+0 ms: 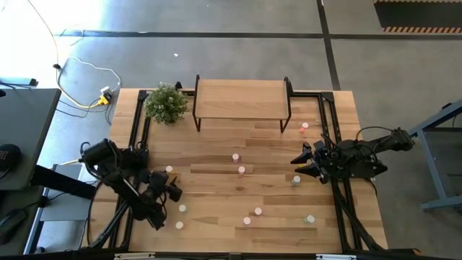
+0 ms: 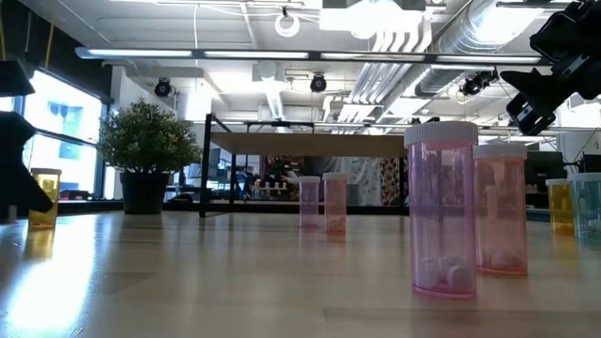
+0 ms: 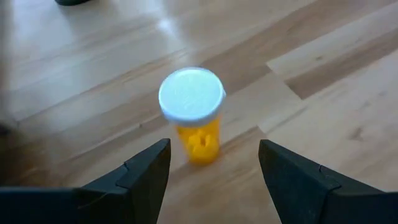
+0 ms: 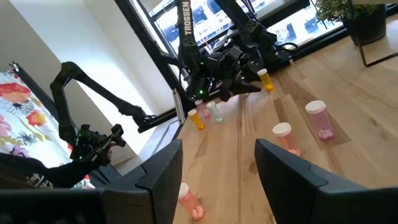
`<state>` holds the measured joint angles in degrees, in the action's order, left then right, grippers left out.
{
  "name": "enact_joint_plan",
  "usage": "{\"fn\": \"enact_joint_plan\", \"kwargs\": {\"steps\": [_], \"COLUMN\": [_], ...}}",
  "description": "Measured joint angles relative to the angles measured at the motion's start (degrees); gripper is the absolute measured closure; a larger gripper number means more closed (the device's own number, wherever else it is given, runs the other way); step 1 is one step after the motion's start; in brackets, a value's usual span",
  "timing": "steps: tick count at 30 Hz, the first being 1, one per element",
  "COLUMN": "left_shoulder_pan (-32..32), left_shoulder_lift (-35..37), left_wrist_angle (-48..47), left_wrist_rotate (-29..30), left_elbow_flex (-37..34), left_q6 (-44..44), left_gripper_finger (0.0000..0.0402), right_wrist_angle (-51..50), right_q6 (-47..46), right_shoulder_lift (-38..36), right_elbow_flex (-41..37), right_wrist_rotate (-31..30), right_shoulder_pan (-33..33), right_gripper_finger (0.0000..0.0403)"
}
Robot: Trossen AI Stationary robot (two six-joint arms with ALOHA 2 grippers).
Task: Pick and place medicine bottles onto shelf by color
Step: Put the top left orange pill bottle on the shelf
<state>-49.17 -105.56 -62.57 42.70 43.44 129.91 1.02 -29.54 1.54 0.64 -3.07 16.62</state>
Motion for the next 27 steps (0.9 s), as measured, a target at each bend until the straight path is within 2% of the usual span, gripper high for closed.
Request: {"fn": "enact_joint_plan", "kwargs": {"steps": [22,27], "left_shoulder_pan": [5.4,5.4], "left_shoulder_lift": [0.6,0.6], "left_wrist_angle": [-3.8,-3.8], "left_wrist_rotate": [-1.5,-1.5], "left_elbow_flex": [0.0,0.0], "left_q6": [0.0,0.1], "left_gripper_finger": [0.0168,0.0187], "right_wrist_angle": [0.0,0.0], "right_q6": [0.0,0.0], "right_shoulder_lift": [0.0,0.0], "right_elbow_flex": [0.0,0.0], "right_wrist_rotate": [-0.5,-0.5], "right_shoulder_pan": [0.0,0.0], "right_gripper_finger": [0.021,0.021]}}
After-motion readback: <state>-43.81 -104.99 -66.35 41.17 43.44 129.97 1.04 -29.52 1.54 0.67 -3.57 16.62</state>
